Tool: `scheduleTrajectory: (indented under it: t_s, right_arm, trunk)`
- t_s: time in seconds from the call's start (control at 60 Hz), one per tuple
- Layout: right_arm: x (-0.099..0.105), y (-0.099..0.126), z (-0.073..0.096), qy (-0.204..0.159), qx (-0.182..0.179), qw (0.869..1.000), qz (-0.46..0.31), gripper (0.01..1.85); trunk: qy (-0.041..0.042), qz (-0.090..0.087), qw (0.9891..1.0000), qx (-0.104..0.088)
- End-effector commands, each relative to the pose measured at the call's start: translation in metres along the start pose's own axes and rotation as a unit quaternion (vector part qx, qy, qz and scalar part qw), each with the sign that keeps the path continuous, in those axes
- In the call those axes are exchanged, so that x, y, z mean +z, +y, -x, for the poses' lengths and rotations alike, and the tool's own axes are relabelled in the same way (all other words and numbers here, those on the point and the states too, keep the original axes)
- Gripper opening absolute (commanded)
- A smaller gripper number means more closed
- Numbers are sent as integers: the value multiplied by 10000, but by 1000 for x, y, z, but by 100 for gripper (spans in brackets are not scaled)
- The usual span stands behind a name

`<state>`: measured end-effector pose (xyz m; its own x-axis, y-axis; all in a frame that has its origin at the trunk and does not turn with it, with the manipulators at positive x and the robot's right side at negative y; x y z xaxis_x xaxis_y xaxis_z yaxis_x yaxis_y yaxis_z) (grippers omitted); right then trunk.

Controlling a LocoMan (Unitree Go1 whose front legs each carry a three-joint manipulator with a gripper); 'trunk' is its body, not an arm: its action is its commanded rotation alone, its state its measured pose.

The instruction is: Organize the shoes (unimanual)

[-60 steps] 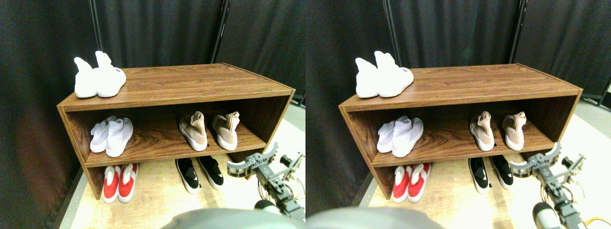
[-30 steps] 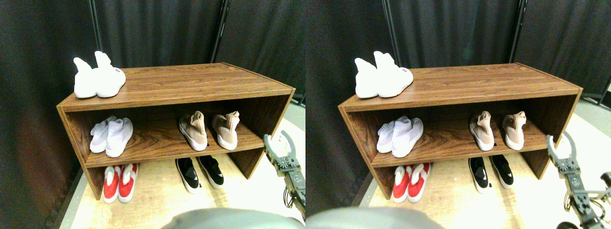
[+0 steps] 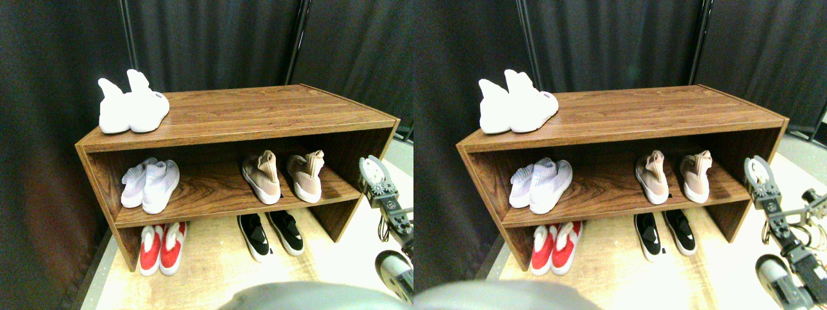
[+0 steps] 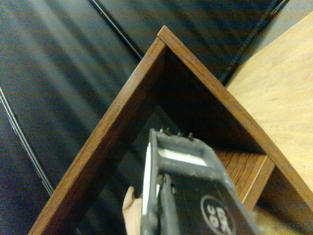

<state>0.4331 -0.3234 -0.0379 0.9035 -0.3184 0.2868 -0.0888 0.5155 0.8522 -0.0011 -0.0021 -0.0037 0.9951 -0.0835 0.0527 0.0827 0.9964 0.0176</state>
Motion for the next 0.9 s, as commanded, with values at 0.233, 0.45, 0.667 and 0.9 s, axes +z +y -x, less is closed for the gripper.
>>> scheduleTrajectory:
  t_s: [0.233, 0.45, 0.667, 0.9]
  right_arm:
    - [-11, -11, -38, 173, -502, 9985, 131, 6]
    - [-24, -27, -63, 357, -809, 9959, -213, 6]
    - [-36, -41, -73, 352, -1099, 9932, -183, 6]
    - [-50, -46, -69, 396, -1272, 9905, -355, 6]
  trunk:
    - [1, 78, 10000, 28]
    - [14, 92, 9999, 57]
    - [31, 135, 9998, 113]
    - [70, 168, 9997, 173]
